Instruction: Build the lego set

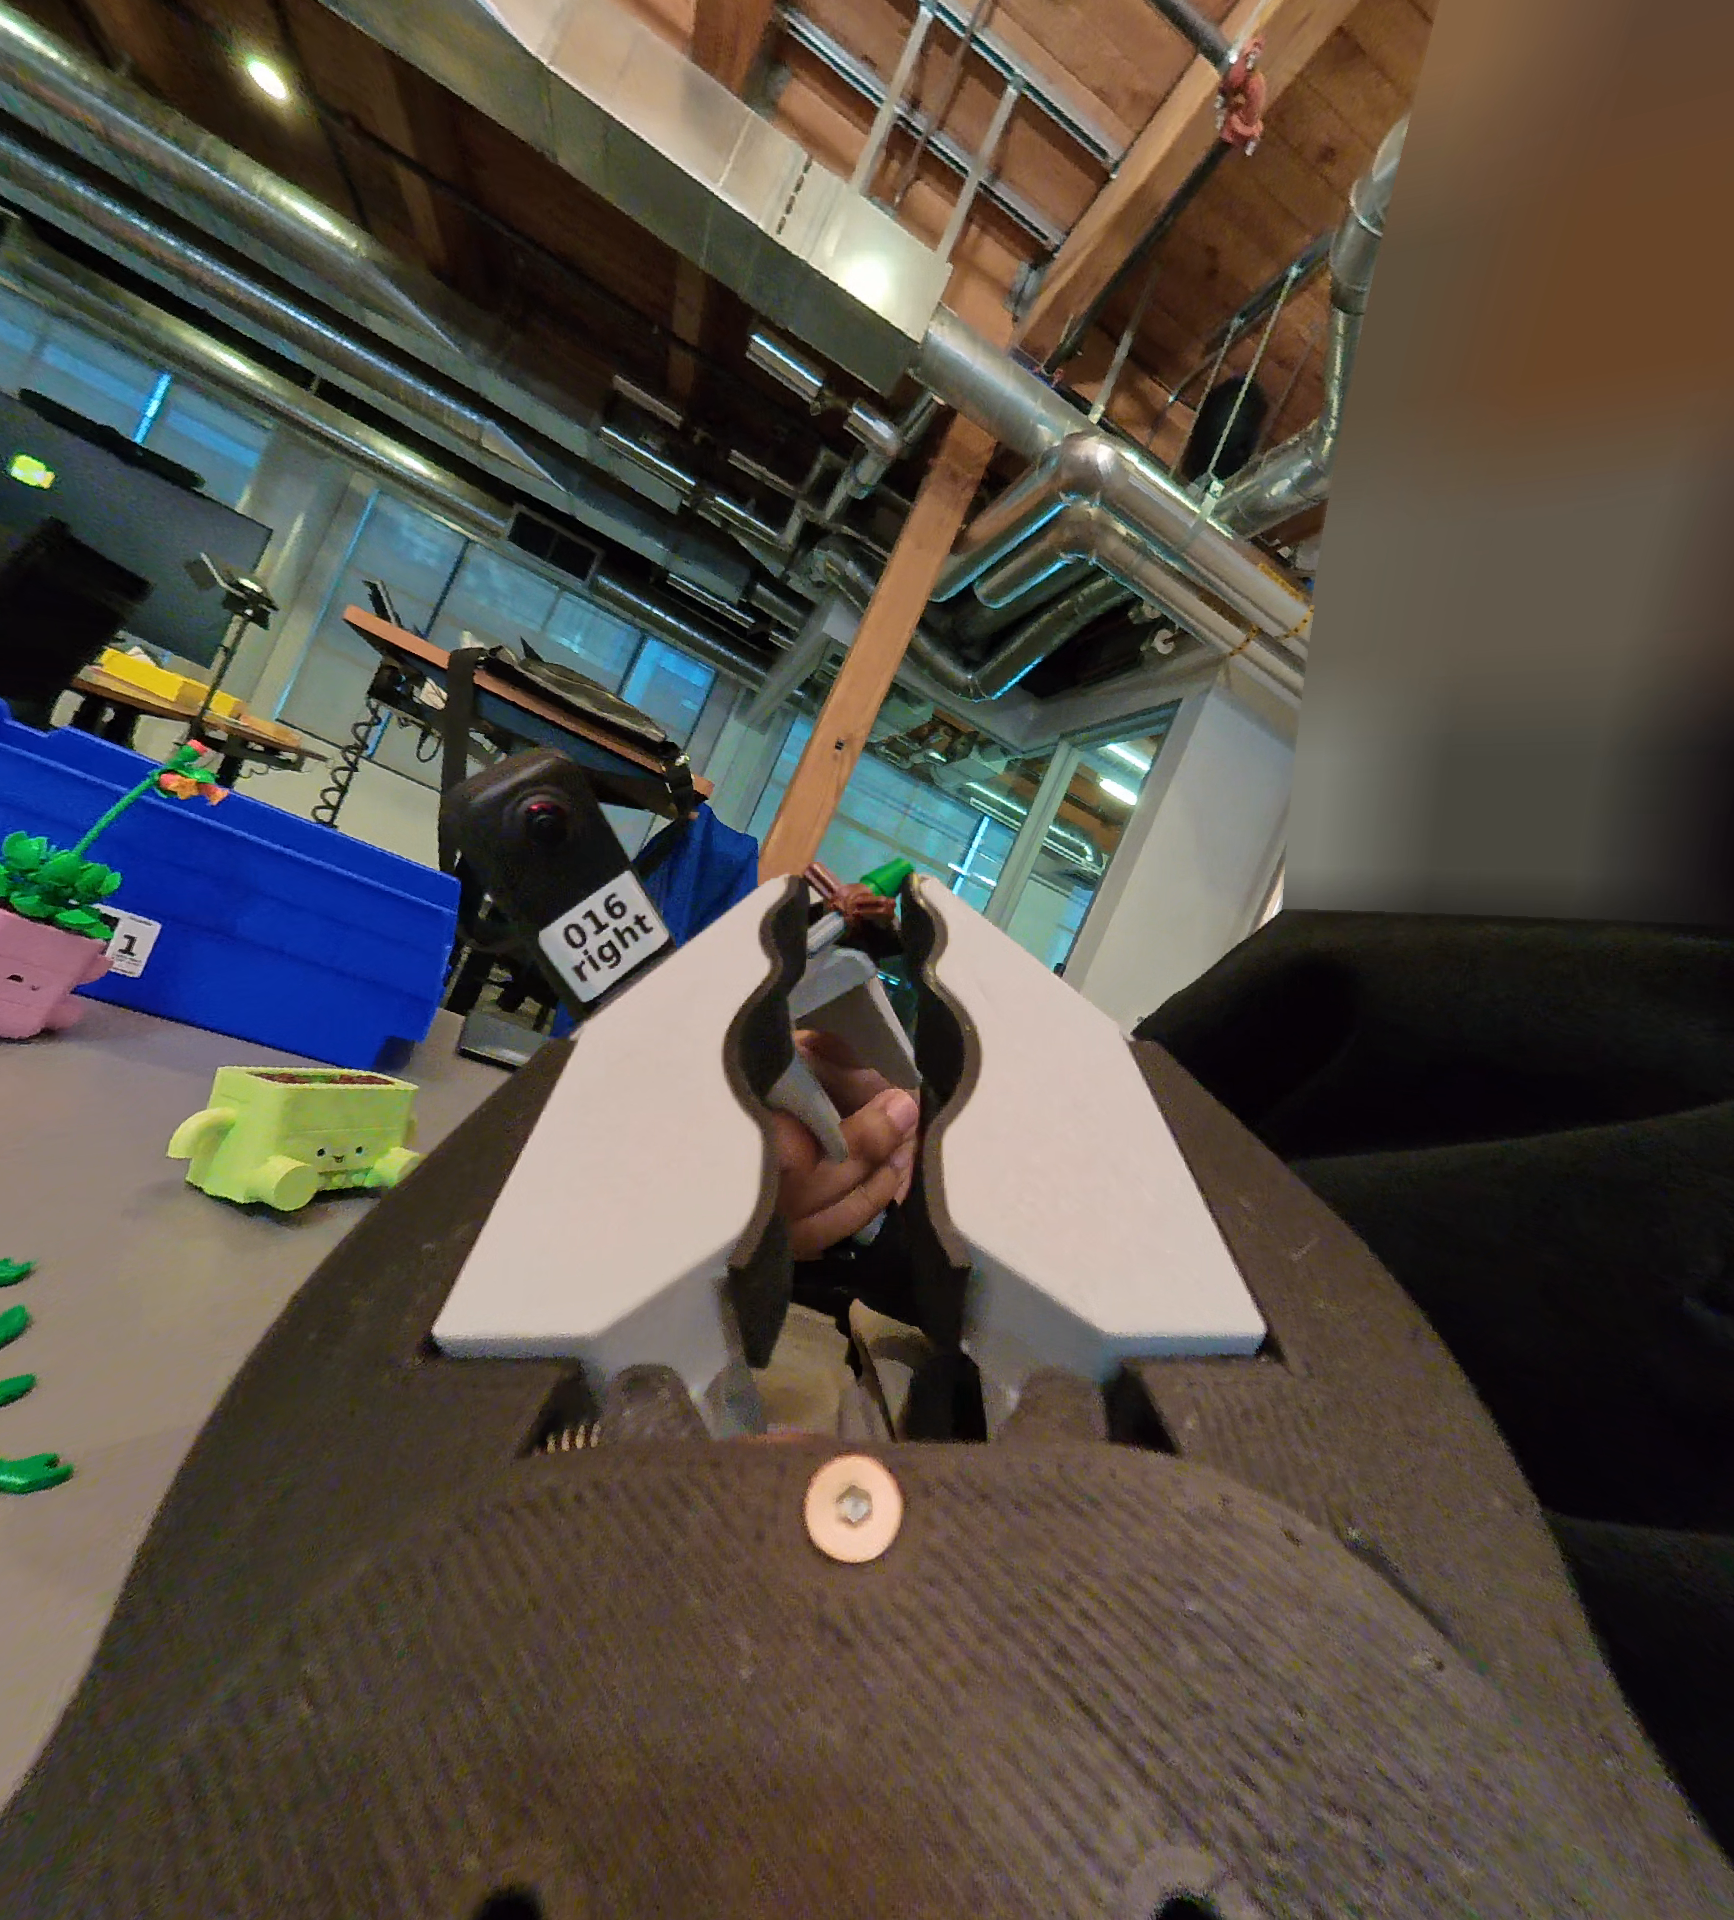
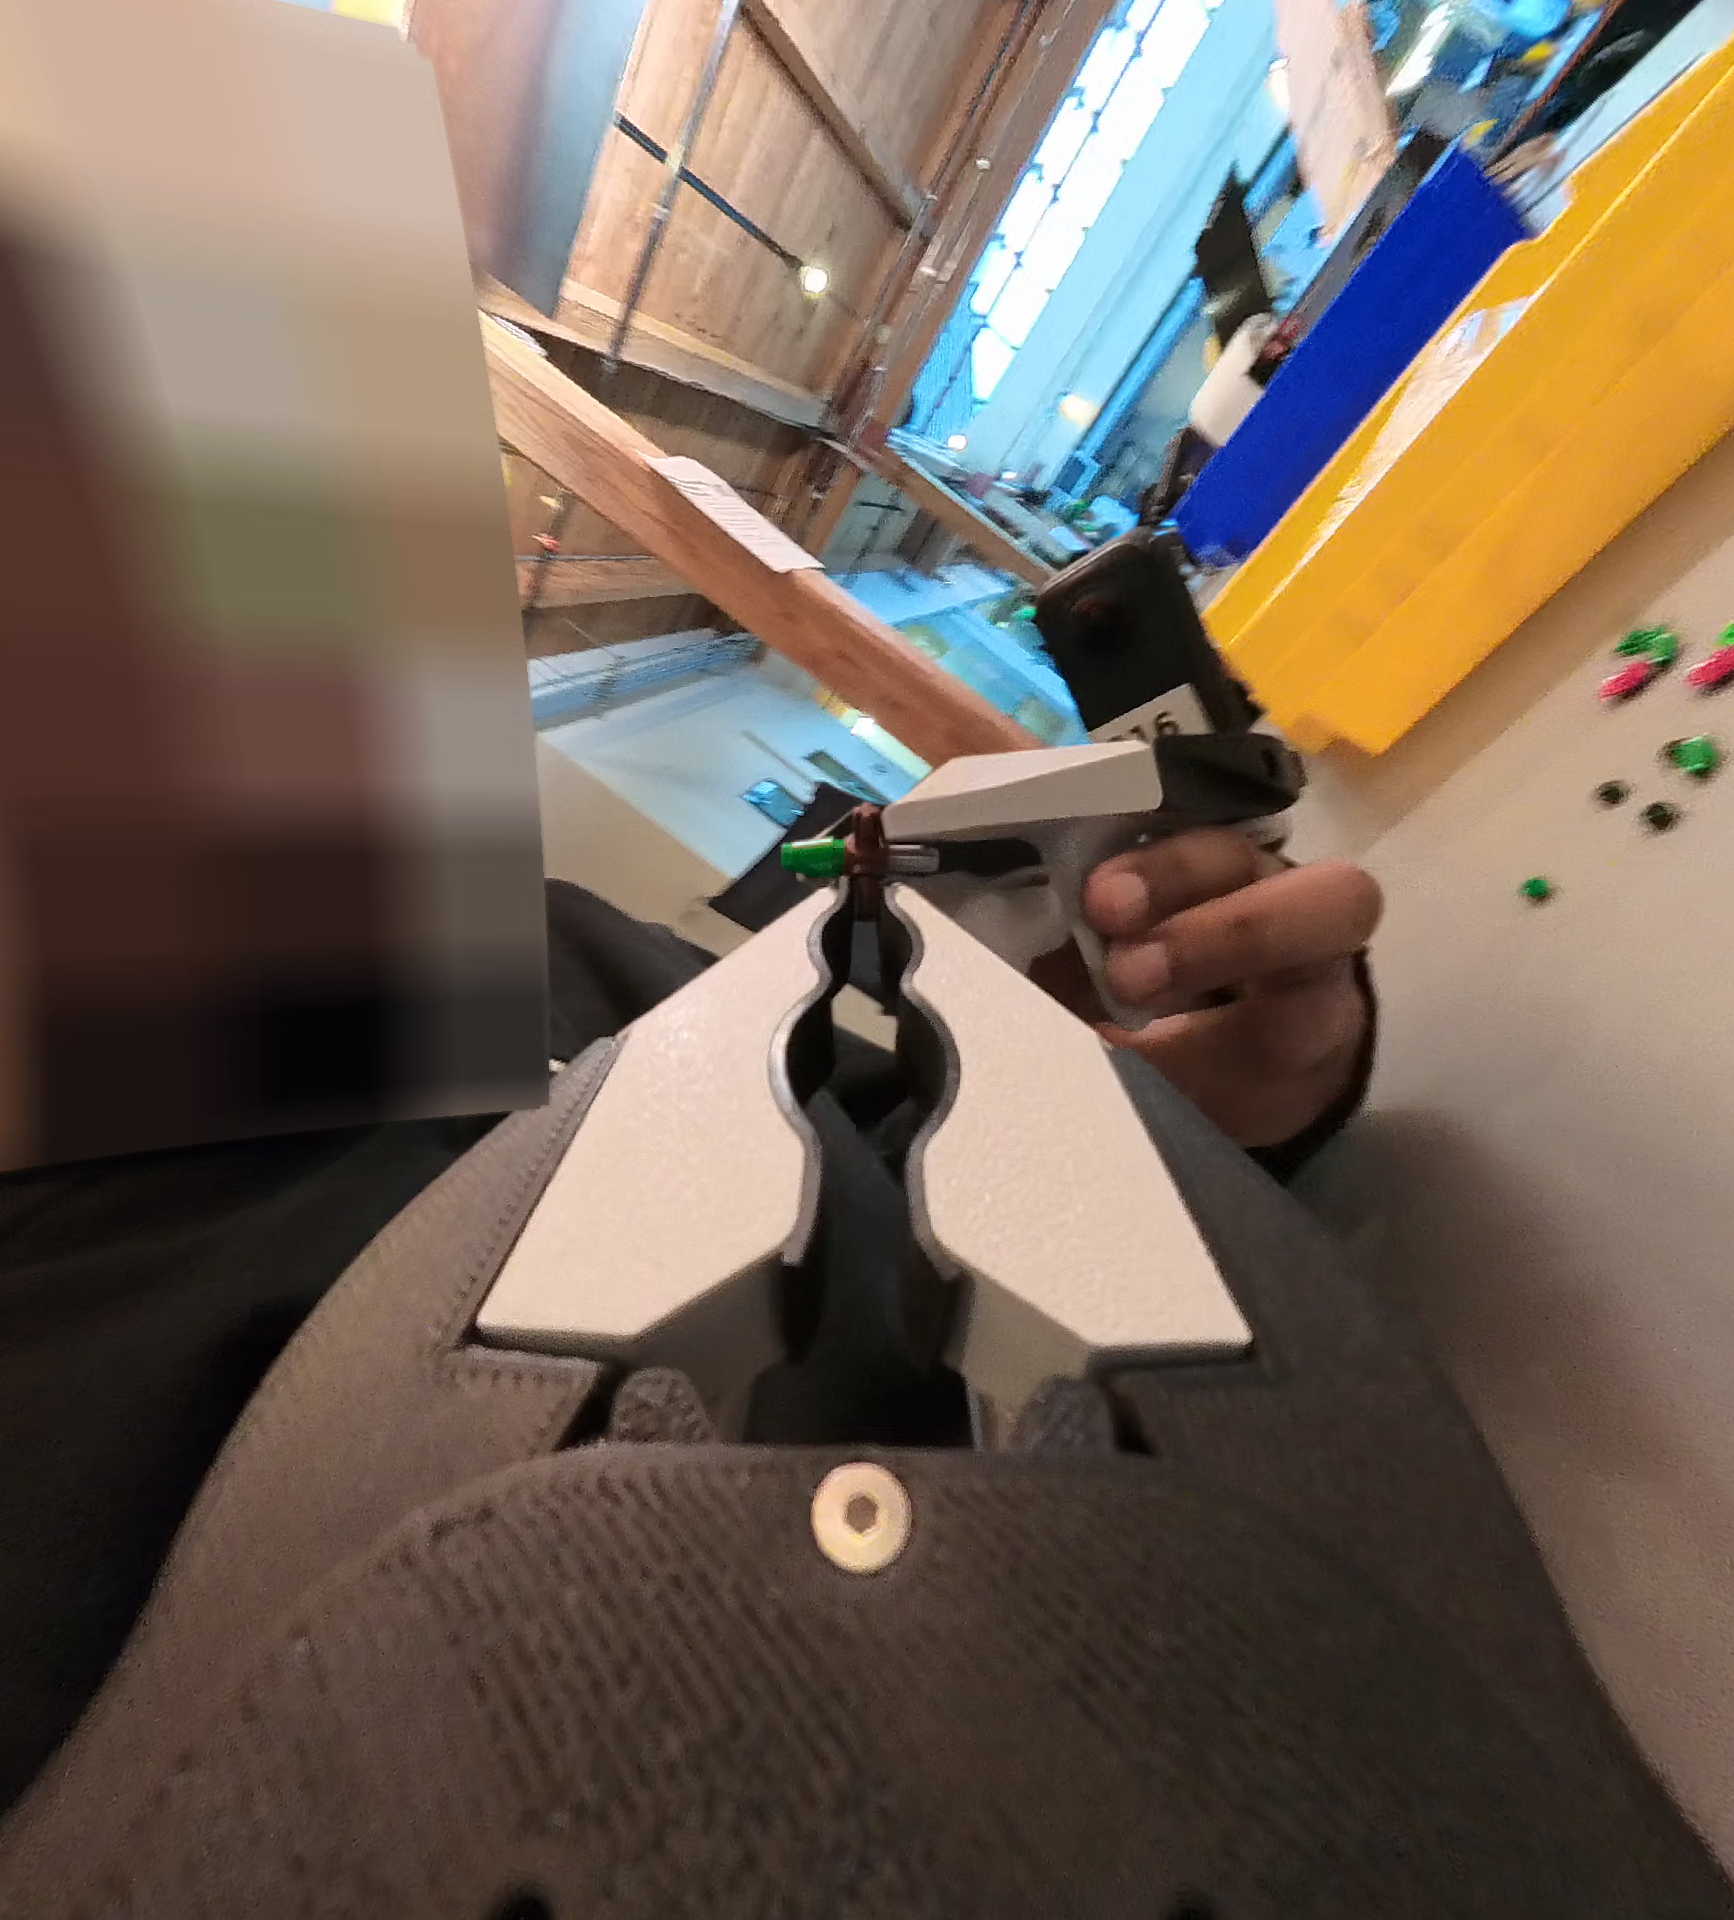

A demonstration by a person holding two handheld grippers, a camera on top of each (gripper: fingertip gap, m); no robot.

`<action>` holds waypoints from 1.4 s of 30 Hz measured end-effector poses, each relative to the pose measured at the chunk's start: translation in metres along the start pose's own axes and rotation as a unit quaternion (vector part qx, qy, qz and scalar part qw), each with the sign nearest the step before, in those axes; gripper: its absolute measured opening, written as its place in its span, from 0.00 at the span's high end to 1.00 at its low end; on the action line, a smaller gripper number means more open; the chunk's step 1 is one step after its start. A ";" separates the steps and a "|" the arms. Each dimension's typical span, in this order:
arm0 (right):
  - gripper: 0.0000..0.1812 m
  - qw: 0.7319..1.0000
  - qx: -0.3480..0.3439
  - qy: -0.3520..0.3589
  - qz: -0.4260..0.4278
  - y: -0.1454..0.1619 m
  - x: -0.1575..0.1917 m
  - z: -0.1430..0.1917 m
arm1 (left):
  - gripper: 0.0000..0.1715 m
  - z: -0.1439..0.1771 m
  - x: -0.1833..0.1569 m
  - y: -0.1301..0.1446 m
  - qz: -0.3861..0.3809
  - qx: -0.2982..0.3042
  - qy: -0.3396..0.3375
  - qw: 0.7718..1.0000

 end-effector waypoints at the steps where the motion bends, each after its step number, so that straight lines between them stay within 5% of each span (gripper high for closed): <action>1: 0.99 1.000 0.001 -0.001 -0.002 0.000 -0.001 0.000 | 0.92 0.000 0.000 0.000 0.001 0.001 0.001 1.000; 9: 0.92 0.997 -0.030 0.057 0.041 -0.005 -0.008 0.002 | 0.93 0.005 0.007 -0.004 -0.011 -0.007 -0.030 0.999; 14: 0.90 0.962 -0.063 0.168 0.207 -0.012 0.003 0.011 | 0.93 0.011 0.014 -0.007 -0.012 -0.012 -0.061 0.998; 17: 0.90 0.887 -0.055 0.270 0.370 -0.011 0.013 0.009 | 0.93 0.011 0.017 -0.006 -0.003 -0.011 -0.067 0.998; 22: 0.88 0.714 0.010 0.390 0.581 0.004 0.020 -0.004 | 0.93 0.008 0.017 -0.001 0.008 0.007 -0.062 0.998; 25: 0.90 0.668 0.038 0.400 0.626 0.013 0.021 -0.008 | 0.93 0.006 0.013 0.001 0.016 0.016 -0.038 0.999; 36: 0.97 0.692 0.044 0.376 0.615 0.017 0.025 -0.010 | 0.89 0.003 0.009 0.005 0.017 0.031 -0.024 0.999; 38: 0.97 0.729 0.011 0.355 0.585 0.010 0.030 -0.007 | 0.80 0.004 0.007 0.001 0.010 0.012 -0.024 1.000; 42: 0.97 0.838 -0.060 0.280 0.464 -0.005 0.034 0.002 | 0.79 0.004 0.004 -0.005 -0.043 -0.001 -0.041 0.998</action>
Point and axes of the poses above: each gripper's, where its closed fingertips meet, z back along the fingers, y out of its underside, x = y × z across the jaws, the point moved 6 cm from there along z, back along the fingers, and after that the axes turned 13 degrees about -z, right-handed, at the moved point
